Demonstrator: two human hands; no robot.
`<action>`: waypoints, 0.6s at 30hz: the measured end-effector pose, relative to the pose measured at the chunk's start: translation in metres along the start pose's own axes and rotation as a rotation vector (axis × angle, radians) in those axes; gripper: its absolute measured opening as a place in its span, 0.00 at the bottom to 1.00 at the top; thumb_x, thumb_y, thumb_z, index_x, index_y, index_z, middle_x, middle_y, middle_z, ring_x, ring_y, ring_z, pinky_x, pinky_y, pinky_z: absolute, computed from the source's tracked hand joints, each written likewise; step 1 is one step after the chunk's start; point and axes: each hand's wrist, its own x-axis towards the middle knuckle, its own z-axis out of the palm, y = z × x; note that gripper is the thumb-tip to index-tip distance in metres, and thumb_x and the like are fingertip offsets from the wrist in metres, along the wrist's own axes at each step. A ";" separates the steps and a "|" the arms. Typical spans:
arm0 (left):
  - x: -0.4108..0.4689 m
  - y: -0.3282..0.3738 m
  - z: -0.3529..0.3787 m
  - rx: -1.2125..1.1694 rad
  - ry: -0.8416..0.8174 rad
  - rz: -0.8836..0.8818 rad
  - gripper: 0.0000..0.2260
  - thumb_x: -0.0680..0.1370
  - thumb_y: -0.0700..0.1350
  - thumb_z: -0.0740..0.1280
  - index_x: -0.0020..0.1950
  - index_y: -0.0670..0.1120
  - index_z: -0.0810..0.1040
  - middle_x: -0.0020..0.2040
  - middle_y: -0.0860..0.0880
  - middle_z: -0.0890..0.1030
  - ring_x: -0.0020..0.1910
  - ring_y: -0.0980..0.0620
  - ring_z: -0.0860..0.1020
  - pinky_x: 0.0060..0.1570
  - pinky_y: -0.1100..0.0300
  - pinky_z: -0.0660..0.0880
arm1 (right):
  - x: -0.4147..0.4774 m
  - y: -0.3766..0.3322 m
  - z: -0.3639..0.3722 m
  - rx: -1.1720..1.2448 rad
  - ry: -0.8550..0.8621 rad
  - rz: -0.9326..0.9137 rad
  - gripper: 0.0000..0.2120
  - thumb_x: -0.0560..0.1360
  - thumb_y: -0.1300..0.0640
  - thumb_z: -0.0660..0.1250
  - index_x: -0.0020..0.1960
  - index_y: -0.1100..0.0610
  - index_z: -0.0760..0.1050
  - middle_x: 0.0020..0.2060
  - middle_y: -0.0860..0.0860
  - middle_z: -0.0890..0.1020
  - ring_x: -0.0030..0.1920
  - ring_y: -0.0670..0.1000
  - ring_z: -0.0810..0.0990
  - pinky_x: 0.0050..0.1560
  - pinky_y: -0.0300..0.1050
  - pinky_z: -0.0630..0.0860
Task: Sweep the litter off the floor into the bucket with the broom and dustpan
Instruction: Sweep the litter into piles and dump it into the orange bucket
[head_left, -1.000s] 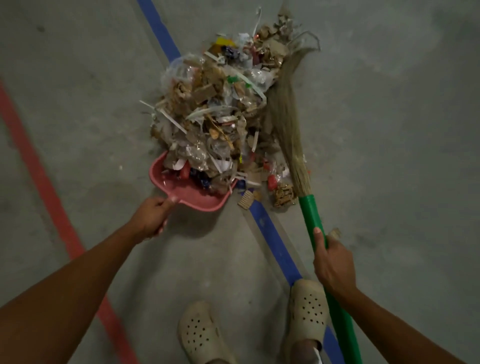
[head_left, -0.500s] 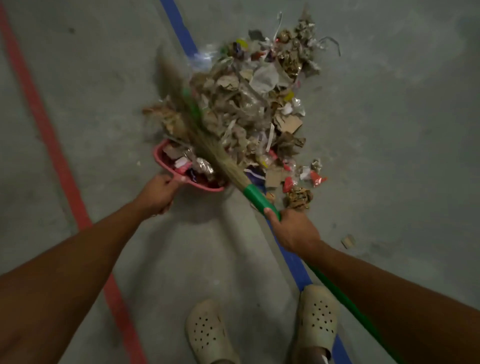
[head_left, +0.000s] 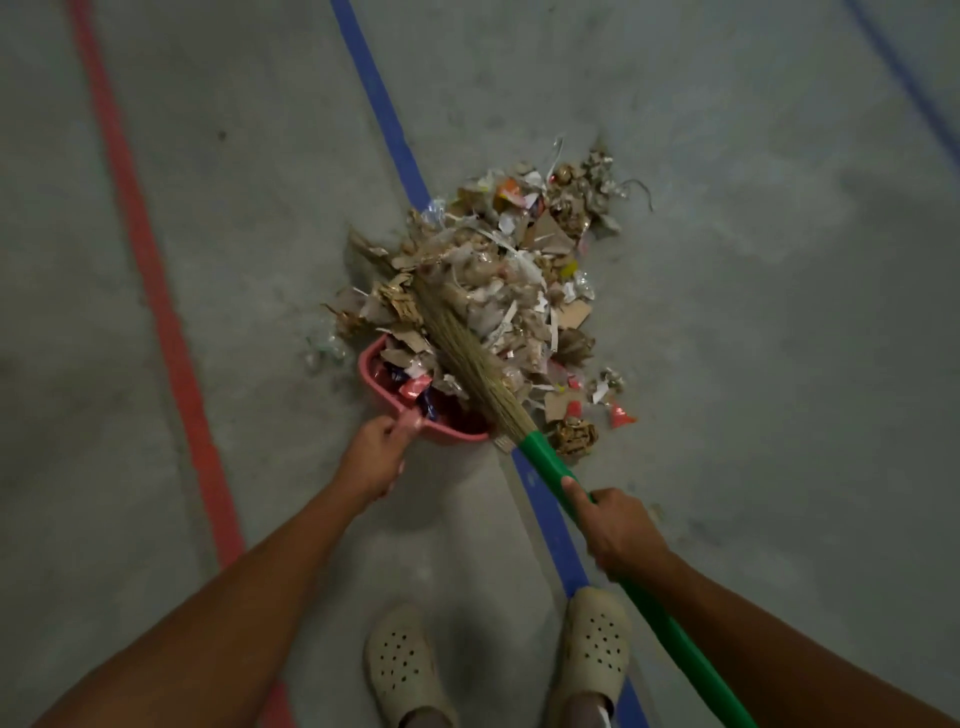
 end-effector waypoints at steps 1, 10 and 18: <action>-0.013 0.010 -0.001 -0.011 0.008 0.003 0.20 0.82 0.59 0.64 0.44 0.42 0.72 0.27 0.44 0.71 0.18 0.52 0.66 0.18 0.64 0.61 | -0.014 -0.004 -0.009 0.011 0.008 0.015 0.32 0.81 0.33 0.50 0.41 0.58 0.77 0.36 0.56 0.84 0.38 0.57 0.85 0.46 0.56 0.84; -0.147 0.108 -0.018 -0.082 0.013 0.039 0.19 0.83 0.59 0.62 0.44 0.43 0.70 0.27 0.44 0.70 0.17 0.52 0.66 0.17 0.65 0.61 | -0.163 -0.047 -0.107 0.248 0.024 0.135 0.31 0.82 0.34 0.52 0.43 0.61 0.76 0.35 0.58 0.83 0.31 0.54 0.79 0.42 0.49 0.83; -0.257 0.192 -0.056 -0.123 -0.029 0.141 0.18 0.83 0.60 0.61 0.44 0.46 0.74 0.27 0.45 0.71 0.19 0.53 0.66 0.19 0.65 0.61 | -0.309 -0.069 -0.156 0.382 0.100 0.132 0.27 0.82 0.36 0.54 0.46 0.59 0.74 0.33 0.55 0.79 0.28 0.51 0.75 0.29 0.41 0.75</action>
